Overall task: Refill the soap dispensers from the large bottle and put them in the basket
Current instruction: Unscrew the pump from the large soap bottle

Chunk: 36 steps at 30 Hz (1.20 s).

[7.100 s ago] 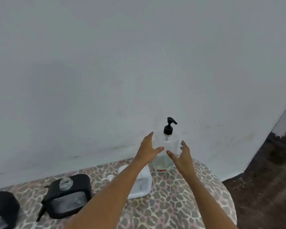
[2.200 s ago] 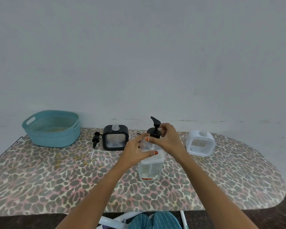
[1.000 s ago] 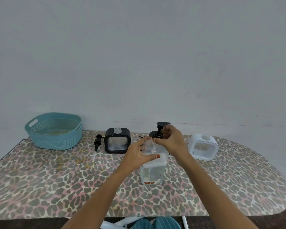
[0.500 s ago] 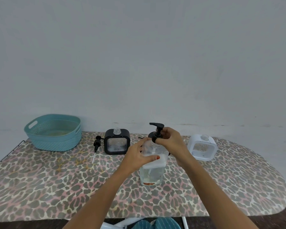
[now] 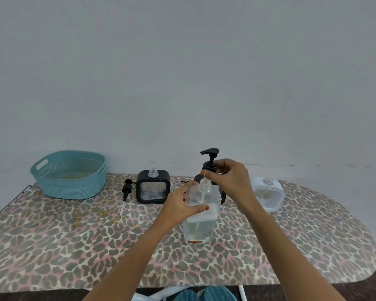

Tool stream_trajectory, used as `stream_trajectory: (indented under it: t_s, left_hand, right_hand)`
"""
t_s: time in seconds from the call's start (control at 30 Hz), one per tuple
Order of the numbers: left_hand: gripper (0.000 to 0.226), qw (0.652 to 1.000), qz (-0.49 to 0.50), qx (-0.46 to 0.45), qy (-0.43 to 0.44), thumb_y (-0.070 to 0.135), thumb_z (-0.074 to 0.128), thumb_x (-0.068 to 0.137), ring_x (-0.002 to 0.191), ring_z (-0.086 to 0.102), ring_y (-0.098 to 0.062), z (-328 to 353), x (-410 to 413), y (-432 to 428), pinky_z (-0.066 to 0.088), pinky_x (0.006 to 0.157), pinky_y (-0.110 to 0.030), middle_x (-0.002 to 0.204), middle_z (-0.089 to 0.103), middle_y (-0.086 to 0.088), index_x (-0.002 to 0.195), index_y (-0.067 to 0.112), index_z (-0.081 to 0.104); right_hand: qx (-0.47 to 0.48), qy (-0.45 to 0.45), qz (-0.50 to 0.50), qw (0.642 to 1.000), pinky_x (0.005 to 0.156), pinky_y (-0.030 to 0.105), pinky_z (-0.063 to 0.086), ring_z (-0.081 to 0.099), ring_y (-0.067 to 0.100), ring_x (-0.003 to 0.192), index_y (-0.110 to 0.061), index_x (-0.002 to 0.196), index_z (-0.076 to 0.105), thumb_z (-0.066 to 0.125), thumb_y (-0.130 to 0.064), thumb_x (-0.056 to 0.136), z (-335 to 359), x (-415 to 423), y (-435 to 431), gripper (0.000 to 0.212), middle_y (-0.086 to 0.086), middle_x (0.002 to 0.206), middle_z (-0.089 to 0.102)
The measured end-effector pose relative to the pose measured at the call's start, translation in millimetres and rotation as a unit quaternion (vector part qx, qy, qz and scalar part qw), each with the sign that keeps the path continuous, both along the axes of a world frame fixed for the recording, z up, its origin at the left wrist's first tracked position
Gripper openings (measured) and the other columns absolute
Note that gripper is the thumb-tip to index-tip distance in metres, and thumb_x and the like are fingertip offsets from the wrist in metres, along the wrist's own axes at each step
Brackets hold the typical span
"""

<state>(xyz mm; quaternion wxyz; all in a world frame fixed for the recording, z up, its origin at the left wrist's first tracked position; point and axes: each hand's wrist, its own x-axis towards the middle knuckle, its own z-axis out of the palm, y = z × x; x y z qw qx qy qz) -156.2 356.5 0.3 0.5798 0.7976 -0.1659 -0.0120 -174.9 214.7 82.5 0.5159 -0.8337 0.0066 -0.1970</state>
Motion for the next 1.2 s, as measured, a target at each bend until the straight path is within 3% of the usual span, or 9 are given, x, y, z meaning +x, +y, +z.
stream_trajectory:
  t_s: [0.1,0.2,0.3,0.53,0.73,0.9,1.0,1.1,1.2]
  left_hand:
    - [0.054,1.000,-0.004,-0.002,-0.005,0.017,0.080,0.067,0.089,0.053,0.013,1.1,-0.9,0.5,0.043,0.078,-0.002,0.098,0.050,0.031,0.099,0.043,0.046]
    - [0.055,1.000,-0.007,-0.005,-0.009,0.018,0.081,0.067,0.091,0.054,0.009,1.2,-1.0,0.5,0.046,0.082,-0.008,0.098,0.050,0.032,0.096,0.047,0.045]
    - [0.056,1.000,-0.005,-0.009,-0.004,0.020,0.081,0.067,0.100,0.055,-0.003,1.3,-1.7,0.9,0.043,0.080,-0.007,0.102,0.050,0.029,0.105,0.041,0.046]
    - [0.059,1.000,-0.006,-0.009,0.002,0.022,0.080,0.067,0.109,0.051,-0.008,3.9,-4.5,0.5,0.040,0.090,-0.020,0.112,0.049,0.020,0.111,0.038,0.044]
    - [0.058,1.000,-0.002,-0.005,0.005,0.020,0.080,0.068,0.107,0.050,-0.006,5.3,-6.4,0.8,0.039,0.086,-0.018,0.107,0.047,0.024,0.113,0.036,0.045]
    - [0.064,1.000,0.004,0.004,0.004,0.020,0.079,0.069,0.107,0.046,-0.003,8.6,-9.2,0.5,0.038,0.085,-0.014,0.107,0.043,0.027,0.125,0.026,0.048]
    - [0.058,1.000,0.002,0.006,0.005,0.018,0.079,0.069,0.104,0.047,-0.003,10.3,-10.4,-0.3,0.039,0.076,-0.005,0.104,0.044,0.029,0.115,0.033,0.047]
    - [0.062,1.000,0.003,0.008,0.008,0.018,0.078,0.070,0.106,0.047,-0.005,10.5,-10.3,-1.3,0.040,0.085,-0.017,0.113,0.044,0.021,0.122,0.029,0.047]
    - [0.065,1.000,0.005,0.007,0.010,0.016,0.078,0.071,0.105,0.045,-0.004,12.4,-12.2,-2.5,0.038,0.085,-0.018,0.113,0.043,0.019,0.127,0.022,0.047]
  right_hand:
    - [0.018,-0.007,-0.012,1.000,0.066,0.015,0.046,0.057,0.008,0.070,-0.011,0.090,0.068,0.078,-0.019,0.069,3.9,-0.1,-0.3,0.024,-0.009,0.070,0.061]
    - [0.027,-0.031,-0.023,0.999,0.062,0.008,0.044,0.058,0.008,0.072,-0.016,0.086,0.066,0.077,-0.020,0.070,9.3,-1.0,-0.9,0.020,-0.007,0.074,0.063]
    - [0.037,-0.054,-0.028,0.997,0.059,0.004,0.041,0.055,0.003,0.067,-0.019,0.084,0.064,0.076,-0.020,0.072,21.9,-3.2,-4.1,0.018,-0.010,0.072,0.061]
    - [0.066,-0.093,-0.046,0.992,0.059,0.010,0.041,0.052,0.003,0.064,-0.015,0.089,0.066,0.076,-0.022,0.072,53.7,-4.2,-19.9,0.020,-0.010,0.070,0.060]
    - [0.109,-0.125,-0.077,0.983,0.058,0.004,0.043,0.056,0.008,0.074,-0.012,0.095,0.067,0.075,-0.023,0.073,71.0,-6.8,-39.9,0.025,0.005,0.088,0.067]
    - [0.148,-0.132,-0.092,0.976,0.062,0.003,0.045,0.061,0.009,0.081,-0.012,0.096,0.067,0.075,-0.024,0.073,76.4,-12.0,-48.1,0.027,0.005,0.092,0.068]
    - [0.170,-0.150,-0.105,0.968,0.061,0.003,0.044,0.060,0.008,0.078,-0.011,0.097,0.067,0.074,-0.023,0.074,80.0,-16.3,-54.0,0.027,0.004,0.089,0.067]
    - [0.170,-0.145,-0.102,0.969,0.061,0.003,0.045,0.060,0.007,0.078,-0.012,0.096,0.066,0.074,-0.023,0.075,79.6,-19.2,-58.7,0.025,0.002,0.087,0.067]
    - [0.197,-0.151,-0.119,0.961,0.061,0.004,0.044,0.058,0.002,0.072,-0.011,0.095,0.065,0.073,-0.023,0.076,78.8,-23.1,-67.4,0.024,-0.005,0.080,0.065]
